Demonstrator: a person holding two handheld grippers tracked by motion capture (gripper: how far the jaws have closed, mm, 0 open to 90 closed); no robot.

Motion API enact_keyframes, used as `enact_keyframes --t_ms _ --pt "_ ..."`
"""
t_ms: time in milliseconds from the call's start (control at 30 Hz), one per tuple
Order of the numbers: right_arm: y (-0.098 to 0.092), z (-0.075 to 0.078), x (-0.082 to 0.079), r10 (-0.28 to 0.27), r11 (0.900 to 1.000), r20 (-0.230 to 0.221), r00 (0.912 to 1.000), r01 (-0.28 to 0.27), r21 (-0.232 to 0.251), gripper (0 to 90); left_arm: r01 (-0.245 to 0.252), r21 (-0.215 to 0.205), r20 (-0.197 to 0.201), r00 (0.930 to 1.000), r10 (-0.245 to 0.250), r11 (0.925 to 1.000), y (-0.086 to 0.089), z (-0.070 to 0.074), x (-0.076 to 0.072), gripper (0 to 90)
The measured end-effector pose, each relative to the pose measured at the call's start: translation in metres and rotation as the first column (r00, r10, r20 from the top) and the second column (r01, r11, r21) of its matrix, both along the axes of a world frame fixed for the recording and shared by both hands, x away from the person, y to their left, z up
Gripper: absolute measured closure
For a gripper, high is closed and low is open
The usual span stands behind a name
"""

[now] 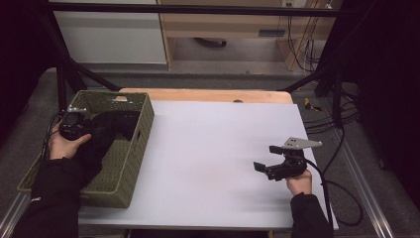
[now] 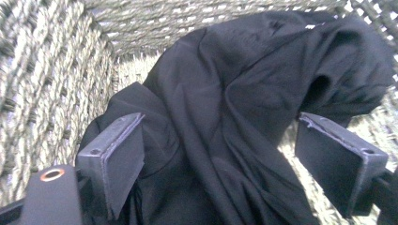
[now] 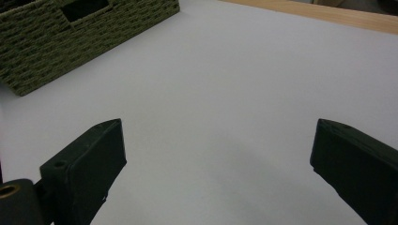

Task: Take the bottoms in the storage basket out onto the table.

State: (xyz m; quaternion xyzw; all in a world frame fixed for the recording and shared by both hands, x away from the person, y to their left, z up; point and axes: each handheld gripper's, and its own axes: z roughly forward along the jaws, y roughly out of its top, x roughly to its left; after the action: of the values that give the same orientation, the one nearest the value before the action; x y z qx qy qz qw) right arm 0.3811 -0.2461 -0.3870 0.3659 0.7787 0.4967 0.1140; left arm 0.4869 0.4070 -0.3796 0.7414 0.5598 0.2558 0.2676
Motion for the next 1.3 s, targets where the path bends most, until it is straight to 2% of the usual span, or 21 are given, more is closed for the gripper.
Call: enact_keyframes --t_ms 200,300,400,533,567,600,633,967,1067,1167,1300 --pt "0.001 -0.001 0.000 0.002 1.000 -0.003 1.0000 -0.002 -0.001 4.1 0.010 0.010 -0.001 0.9999 -0.010 0.9999 0.004 -0.011 0.004 16.7" --pt "0.001 -0.001 0.001 0.002 1.000 -0.005 1.0000 -0.002 0.000 4.1 0.003 0.018 -0.034 0.9994 -0.003 0.9998 0.005 -0.018 0.005 16.7" --pt "0.001 -0.001 0.001 0.003 1.000 -0.004 1.0000 -0.003 0.000 4.1 -0.005 0.016 -0.046 0.9989 0.006 0.9998 0.006 -0.021 0.006 17.4" --pt "0.001 -0.001 0.001 0.004 1.000 -0.006 1.0000 -0.004 -0.003 4.1 -0.007 -0.001 -0.070 0.9975 0.007 1.0000 0.006 -0.026 0.008 19.2" --pt "0.001 -0.001 0.001 0.003 1.000 -0.007 1.0000 -0.003 -0.002 4.1 -0.006 -0.001 -0.086 0.9963 0.006 1.0000 0.006 -0.029 0.008 23.3" --pt "0.001 -0.001 0.001 0.003 1.000 -0.007 1.0000 -0.003 -0.002 4.1 -0.006 -0.001 -0.086 0.9963 0.006 1.0000 0.006 -0.029 0.008 23.9" --pt "0.001 -0.001 0.001 0.004 1.000 -0.004 1.0000 -0.004 0.000 4.1 -0.005 0.000 -0.106 0.9944 0.005 1.0000 0.007 -0.032 0.008 24.6" --pt "0.000 0.000 0.000 0.003 1.000 -0.004 1.0000 -0.003 0.002 4.2 0.002 -0.021 -0.163 0.9867 -0.005 0.9998 0.005 -0.039 0.008 30.9" --pt "0.000 0.000 0.000 0.004 1.000 -0.005 1.0000 -0.004 0.000 4.1 -0.001 -0.032 -0.175 0.9846 -0.004 0.9995 0.006 -0.040 0.008 35.7" --pt "0.000 0.000 0.000 0.004 1.000 -0.003 1.0000 -0.004 0.001 4.1 0.008 -0.007 -0.186 0.9826 -0.009 0.9999 0.005 -0.040 0.007 42.6" --pt "0.000 0.000 0.000 0.004 1.000 -0.003 1.0000 -0.004 0.001 4.1 0.020 -0.014 -0.196 0.9803 -0.022 0.9997 0.004 -0.040 0.006 51.9"
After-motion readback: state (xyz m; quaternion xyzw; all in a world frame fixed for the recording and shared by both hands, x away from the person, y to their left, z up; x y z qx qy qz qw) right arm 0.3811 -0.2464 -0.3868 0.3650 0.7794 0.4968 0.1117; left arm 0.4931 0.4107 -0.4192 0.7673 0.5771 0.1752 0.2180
